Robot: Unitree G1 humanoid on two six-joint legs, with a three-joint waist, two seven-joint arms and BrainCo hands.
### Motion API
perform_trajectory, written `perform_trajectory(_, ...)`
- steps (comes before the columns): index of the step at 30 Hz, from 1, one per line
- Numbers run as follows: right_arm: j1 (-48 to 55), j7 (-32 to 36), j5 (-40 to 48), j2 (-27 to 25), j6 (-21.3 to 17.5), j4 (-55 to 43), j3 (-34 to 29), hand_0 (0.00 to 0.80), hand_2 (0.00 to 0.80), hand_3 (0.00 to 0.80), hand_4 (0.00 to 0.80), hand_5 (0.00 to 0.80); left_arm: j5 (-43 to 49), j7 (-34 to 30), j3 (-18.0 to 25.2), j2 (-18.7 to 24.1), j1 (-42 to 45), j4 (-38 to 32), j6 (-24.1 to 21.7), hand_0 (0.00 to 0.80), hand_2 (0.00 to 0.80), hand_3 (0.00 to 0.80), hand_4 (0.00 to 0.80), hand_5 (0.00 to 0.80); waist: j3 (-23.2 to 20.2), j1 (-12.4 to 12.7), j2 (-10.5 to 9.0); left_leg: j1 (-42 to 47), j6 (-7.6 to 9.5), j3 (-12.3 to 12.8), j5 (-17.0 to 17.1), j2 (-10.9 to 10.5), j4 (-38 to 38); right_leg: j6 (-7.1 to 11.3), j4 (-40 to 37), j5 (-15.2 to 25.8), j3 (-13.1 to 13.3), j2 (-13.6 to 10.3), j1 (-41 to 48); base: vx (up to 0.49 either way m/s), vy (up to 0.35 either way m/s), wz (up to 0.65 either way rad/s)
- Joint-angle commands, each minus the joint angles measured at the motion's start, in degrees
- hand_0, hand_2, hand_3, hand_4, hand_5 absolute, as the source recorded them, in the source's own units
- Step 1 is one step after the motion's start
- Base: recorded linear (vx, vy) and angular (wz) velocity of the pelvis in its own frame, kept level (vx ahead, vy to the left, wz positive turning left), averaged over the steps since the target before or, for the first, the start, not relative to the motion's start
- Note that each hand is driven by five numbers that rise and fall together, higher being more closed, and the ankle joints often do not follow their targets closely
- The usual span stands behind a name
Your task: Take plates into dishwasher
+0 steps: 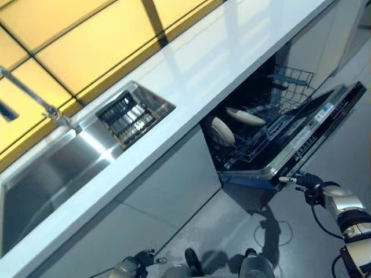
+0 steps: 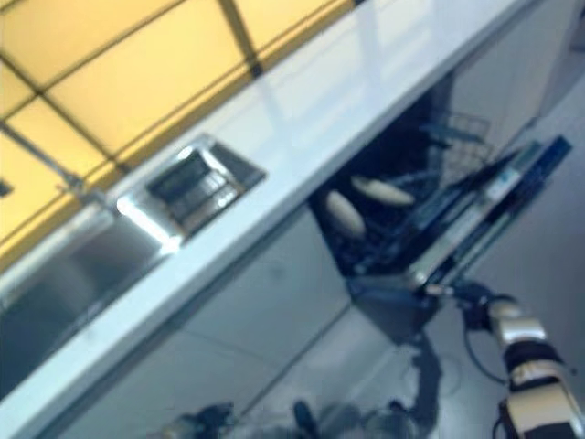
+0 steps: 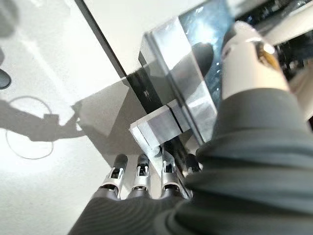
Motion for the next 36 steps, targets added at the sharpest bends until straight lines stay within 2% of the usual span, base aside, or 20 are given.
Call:
perform_trajectory(1,-17.3,4.3,3.0,6.3,-8.7,-0.8,-0.8,0.000,0.000,0.000,0.000,0.000,1.8,0.5,-0.6,2.1,-1.2,-1.1,-1.2,0.000,0.000,0.000,0.000,0.000,0.3,5.1,-0.39,2.7,-0.62,-0.7,2.2,-2.3,-0.2,5.66,-5.7,0.4,6.0,-3.4,6.5,0.064,0.060,0.27)
perform_trajectory(7,-17.6,0.8,3.5,7.1,-13.9,-2.7,-0.6,0.000,0.000,0.000,0.000,0.000,2.5,0.3,-0.5,2.0,0.0,-0.9,-1.9,0.000,0.000,0.000,0.000,0.000,0.4,6.3,-0.50,2.7,-0.42,-1.7,2.2,-3.0,-0.4,5.91,-5.7,0.6,4.9,-3.7,7.2,0.048,0.055,0.14)
perform_trajectory(20,-19.0,-3.4,4.6,8.6,-17.5,-6.5,-0.6,0.000,0.000,0.000,0.000,0.000,1.9,1.3,-1.0,1.1,1.2,-1.0,-2.8,0.000,0.000,0.000,0.000,0.000,1.5,7.5,-0.45,1.8,0.07,-2.8,2.4,-3.7,-0.5,6.02,-5.2,0.6,4.0,-4.2,7.2,0.027,0.033,0.08)
perform_trajectory(28,-20.8,-3.4,4.4,8.3,-20.1,-7.0,0.6,0.000,0.000,0.000,0.000,0.000,2.2,1.1,-0.7,1.2,1.7,-0.7,-3.4,0.000,0.000,0.000,0.000,0.000,1.9,8.3,-0.57,1.8,0.57,-4.0,2.1,-4.3,-0.4,6.19,-4.1,0.3,3.9,-4.7,6.8,0.010,0.019,0.13)
perform_trajectory(36,-20.3,-2.2,2.6,8.9,-20.8,-7.4,1.5,0.000,0.000,0.000,0.000,0.000,2.0,1.4,-0.5,1.1,2.1,-0.5,-3.8,0.000,0.000,0.000,0.000,0.000,2.1,8.6,-1.22,2.5,1.35,-4.5,1.4,-4.9,-0.2,6.81,-3.5,0.6,4.1,-5.5,6.9,0.018,0.053,0.10)
